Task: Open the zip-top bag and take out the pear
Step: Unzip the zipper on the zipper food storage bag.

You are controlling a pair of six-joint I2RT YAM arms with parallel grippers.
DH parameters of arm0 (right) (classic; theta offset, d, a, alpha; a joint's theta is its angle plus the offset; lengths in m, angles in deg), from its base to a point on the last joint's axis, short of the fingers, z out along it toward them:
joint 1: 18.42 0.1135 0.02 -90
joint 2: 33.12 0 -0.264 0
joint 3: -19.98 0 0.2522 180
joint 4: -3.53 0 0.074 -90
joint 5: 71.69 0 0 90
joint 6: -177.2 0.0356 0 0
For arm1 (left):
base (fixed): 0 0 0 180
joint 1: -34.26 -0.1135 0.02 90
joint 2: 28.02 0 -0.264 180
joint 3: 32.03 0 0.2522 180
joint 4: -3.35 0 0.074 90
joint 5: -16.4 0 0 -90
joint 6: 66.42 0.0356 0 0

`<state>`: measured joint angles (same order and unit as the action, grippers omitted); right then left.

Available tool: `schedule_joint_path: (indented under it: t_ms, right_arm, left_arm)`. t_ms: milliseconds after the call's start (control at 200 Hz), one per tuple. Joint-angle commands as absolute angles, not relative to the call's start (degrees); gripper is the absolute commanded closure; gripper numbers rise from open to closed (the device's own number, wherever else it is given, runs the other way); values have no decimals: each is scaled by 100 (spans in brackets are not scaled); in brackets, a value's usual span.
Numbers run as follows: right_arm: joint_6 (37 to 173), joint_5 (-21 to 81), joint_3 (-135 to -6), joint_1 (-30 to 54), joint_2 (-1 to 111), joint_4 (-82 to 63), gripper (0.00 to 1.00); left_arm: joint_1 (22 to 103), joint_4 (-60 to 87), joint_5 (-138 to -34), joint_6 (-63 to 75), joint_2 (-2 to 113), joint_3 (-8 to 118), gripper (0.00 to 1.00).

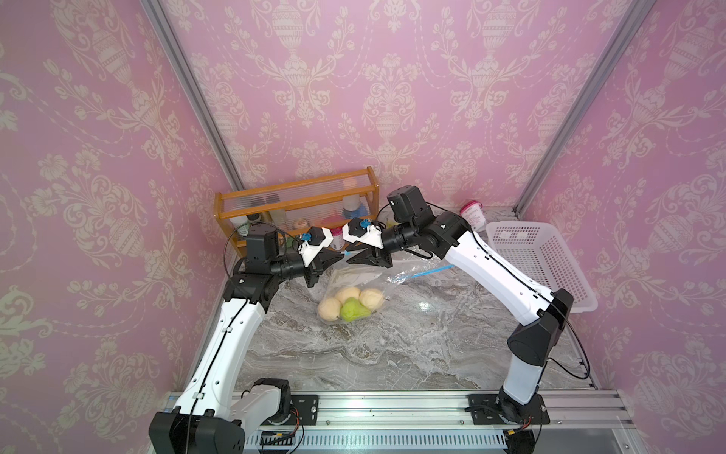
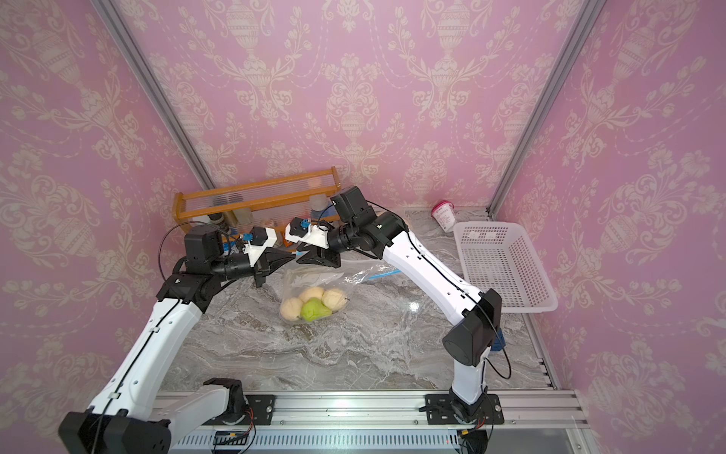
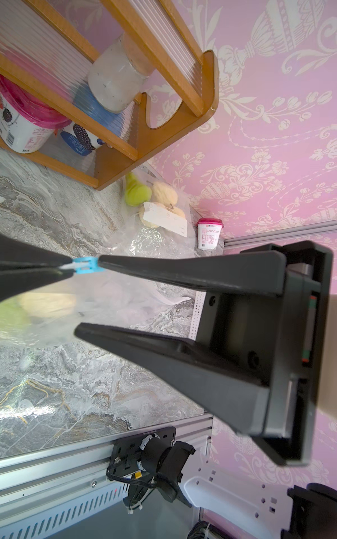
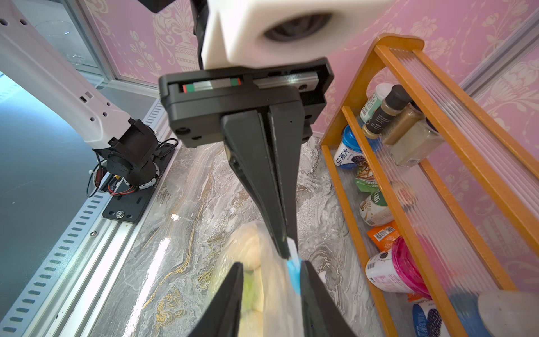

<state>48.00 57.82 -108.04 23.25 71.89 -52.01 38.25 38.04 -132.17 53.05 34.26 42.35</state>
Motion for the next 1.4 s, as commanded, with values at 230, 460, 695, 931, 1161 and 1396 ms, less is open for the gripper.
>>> schedule_joint_path:
  t_ms: [230, 460, 695, 931, 1161, 1396]
  right_arm:
    - [4738, 5415, -10842, 2361, 7317, -5070, 63]
    - [4757, 5418, -10632, 2361, 7216, -4794, 61]
    - [4730, 5640, -10751, 2350, 7297, -5002, 74]
    - [4796, 5772, -10757, 2301, 7295, -4980, 100]
    - [5477, 5866, -9895, 1977, 6855, -4176, 100]
    - [5891, 5616, -8596, 1544, 6106, -3745, 100]
  left_arm:
    - [3883, 3777, -13306, 5462, 3350, 4229, 100]
    - [3892, 3795, -13307, 5469, 3350, 4240, 100]
    - [3892, 3794, -13304, 5460, 3368, 4254, 100]
    - [3892, 3653, -12982, 5206, 3385, 4247, 100]
    - [3866, 2618, -11727, 4077, 3249, 3972, 100]
    - [3677, 2145, -10402, 3307, 3021, 3984, 100]
